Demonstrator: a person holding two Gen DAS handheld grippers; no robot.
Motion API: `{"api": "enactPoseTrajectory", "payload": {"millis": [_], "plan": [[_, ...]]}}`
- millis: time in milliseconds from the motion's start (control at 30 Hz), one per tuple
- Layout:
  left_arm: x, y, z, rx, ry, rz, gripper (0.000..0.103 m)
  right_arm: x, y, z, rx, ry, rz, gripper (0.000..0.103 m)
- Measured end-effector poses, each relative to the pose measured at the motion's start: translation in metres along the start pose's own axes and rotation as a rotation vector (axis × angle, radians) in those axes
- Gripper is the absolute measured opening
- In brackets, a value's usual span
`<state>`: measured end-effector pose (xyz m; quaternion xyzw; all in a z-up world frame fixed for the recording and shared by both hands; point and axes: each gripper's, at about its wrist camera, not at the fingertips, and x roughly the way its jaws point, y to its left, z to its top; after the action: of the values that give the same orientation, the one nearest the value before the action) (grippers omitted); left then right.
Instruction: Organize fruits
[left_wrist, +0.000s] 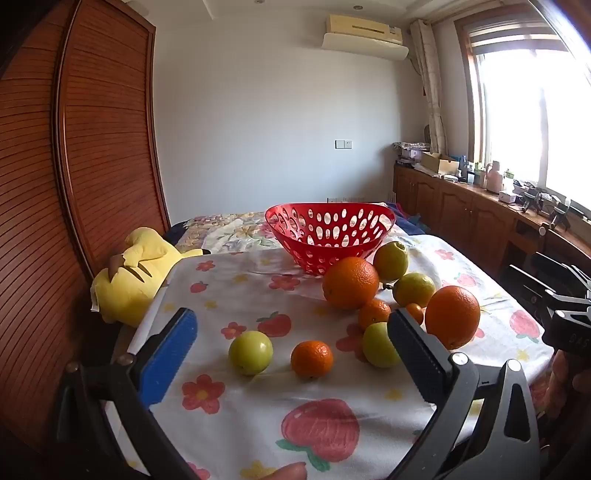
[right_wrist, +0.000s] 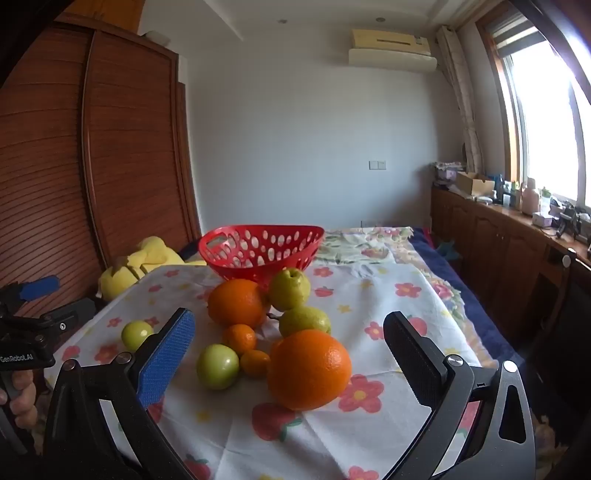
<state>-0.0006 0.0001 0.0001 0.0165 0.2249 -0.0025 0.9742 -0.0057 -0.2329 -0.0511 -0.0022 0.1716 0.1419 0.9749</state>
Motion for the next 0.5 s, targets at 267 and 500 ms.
{"api": "enactPoseTrajectory", "payload": {"millis": [267,500], "plan": [[0.0006,0.0001,0.0001,-0.006,0.008,-0.004,0.103,-0.0017,0.0009,-0.0005,0.011,-0.008,0.007,0.103],[-0.0019,-0.0014,-0.0007,-0.008,0.008,-0.009,0.103,-0.0028,0.0012,-0.0006,0.008,-0.005,0.009,0.103]]}}
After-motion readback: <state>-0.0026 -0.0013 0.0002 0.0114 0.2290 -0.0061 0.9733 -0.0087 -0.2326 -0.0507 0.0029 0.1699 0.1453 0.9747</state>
